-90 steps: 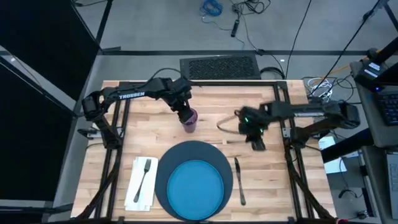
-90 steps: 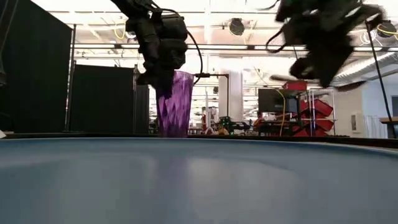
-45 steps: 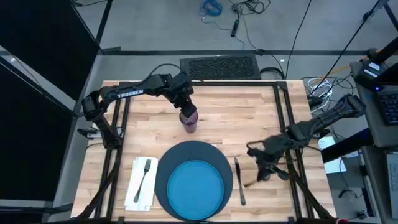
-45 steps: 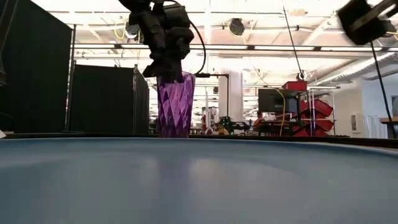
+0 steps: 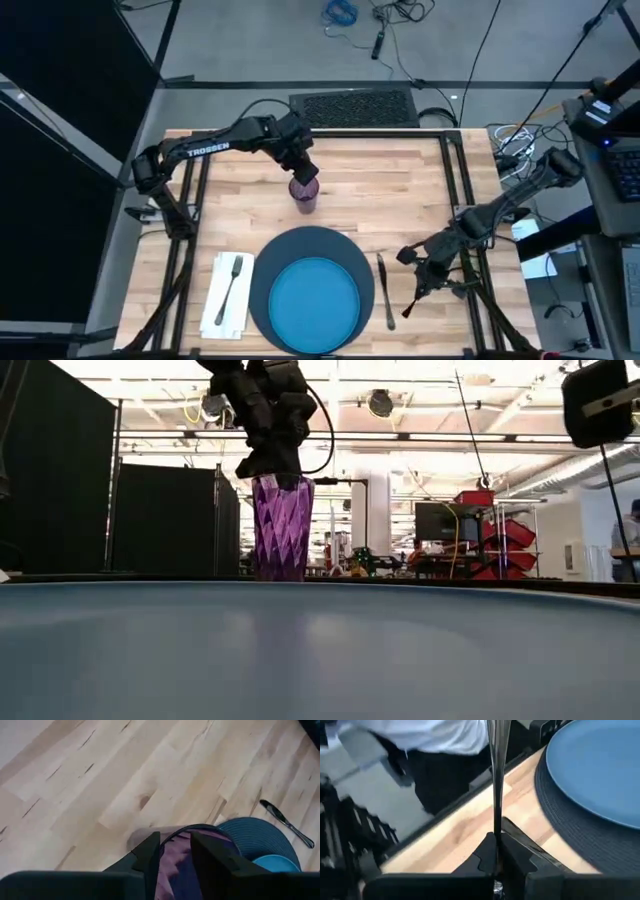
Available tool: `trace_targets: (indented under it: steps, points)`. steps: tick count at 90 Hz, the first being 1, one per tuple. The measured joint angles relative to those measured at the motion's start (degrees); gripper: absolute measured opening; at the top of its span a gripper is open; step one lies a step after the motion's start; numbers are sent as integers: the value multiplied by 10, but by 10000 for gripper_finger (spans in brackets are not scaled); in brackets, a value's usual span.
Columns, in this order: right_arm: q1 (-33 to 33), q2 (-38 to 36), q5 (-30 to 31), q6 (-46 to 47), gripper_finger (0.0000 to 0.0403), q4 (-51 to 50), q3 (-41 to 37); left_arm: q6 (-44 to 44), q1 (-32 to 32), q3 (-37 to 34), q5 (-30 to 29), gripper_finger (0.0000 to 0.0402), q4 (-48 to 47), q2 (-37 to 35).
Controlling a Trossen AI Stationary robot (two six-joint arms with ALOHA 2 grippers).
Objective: Set table place
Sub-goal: Put the spoon beside the knife
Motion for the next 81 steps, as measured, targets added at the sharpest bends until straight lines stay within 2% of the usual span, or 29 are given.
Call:
trace_targets:
  steps: [18, 30, 41, 53, 62, 81]
  points:
    - [-30, 16, -7, -157, 0, -6, 1, -26, 0, 0, 0, 93, 5, 0]
    - [-58, 38, -5, -251, 0, -85, 10, -31, -1, 0, 0, 93, 5, 0]
    - [-81, 70, -4, -294, 0, -126, 17, -44, -1, 0, 0, 93, 7, 0]
    - [-66, 108, -3, -331, 0, -124, 17, -49, -1, 0, 0, 93, 10, 0]
    - [-50, 141, 26, -366, 0, -142, 34, -56, -1, 0, 0, 93, 10, 0]
    - [1, 217, 104, -447, 0, -305, 135, -58, -1, 0, 0, 93, 21, 0]
